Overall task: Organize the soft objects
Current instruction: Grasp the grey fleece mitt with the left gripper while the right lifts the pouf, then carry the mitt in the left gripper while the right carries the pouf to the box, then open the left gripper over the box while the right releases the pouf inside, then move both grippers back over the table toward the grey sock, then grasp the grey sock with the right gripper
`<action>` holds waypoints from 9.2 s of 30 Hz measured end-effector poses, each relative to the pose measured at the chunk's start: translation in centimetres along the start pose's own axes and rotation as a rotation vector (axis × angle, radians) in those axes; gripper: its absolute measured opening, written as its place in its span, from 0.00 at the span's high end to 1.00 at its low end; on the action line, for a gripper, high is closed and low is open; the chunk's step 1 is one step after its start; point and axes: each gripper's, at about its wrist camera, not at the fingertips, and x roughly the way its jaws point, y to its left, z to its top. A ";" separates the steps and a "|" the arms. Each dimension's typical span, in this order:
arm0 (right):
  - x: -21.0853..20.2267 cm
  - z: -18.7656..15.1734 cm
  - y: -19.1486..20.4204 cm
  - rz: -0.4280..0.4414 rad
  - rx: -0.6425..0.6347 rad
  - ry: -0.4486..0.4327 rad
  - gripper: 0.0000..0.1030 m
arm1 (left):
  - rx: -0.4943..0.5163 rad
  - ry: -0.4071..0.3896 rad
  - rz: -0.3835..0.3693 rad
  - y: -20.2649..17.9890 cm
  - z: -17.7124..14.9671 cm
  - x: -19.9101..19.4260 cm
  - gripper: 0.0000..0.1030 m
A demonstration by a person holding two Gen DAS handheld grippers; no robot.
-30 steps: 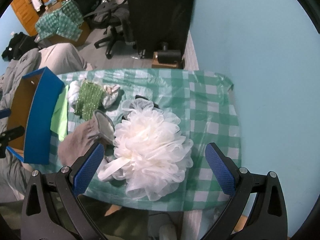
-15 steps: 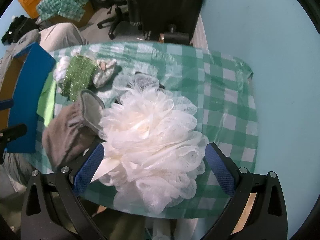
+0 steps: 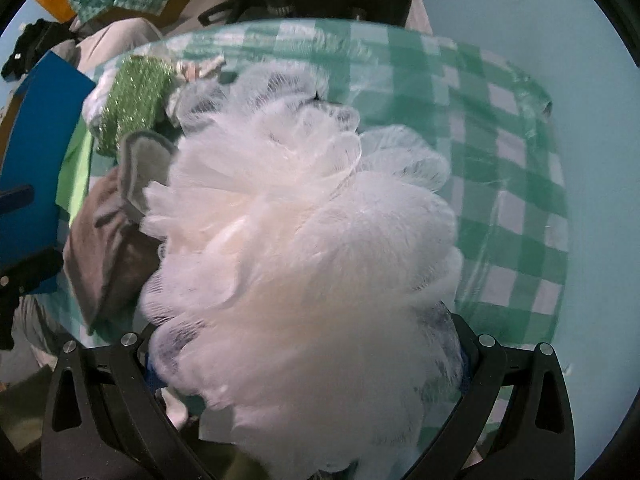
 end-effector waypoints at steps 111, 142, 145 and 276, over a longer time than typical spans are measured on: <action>-14.8 -11.4 -4.7 0.194 -0.310 -0.255 0.40 | -0.367 -0.304 0.050 17.0 -8.5 -15.6 0.69; -10.6 -6.3 3.3 0.192 -0.437 -0.127 0.40 | -0.601 -0.239 0.102 29.4 -11.3 -10.3 0.68; -10.0 -6.0 3.9 0.184 -0.433 -0.110 0.40 | -0.603 -0.226 0.105 29.8 -11.4 -9.7 0.68; -2.3 -21.6 -24.8 0.055 -0.106 0.039 0.67 | -0.285 0.017 -0.020 6.2 -2.6 1.8 0.22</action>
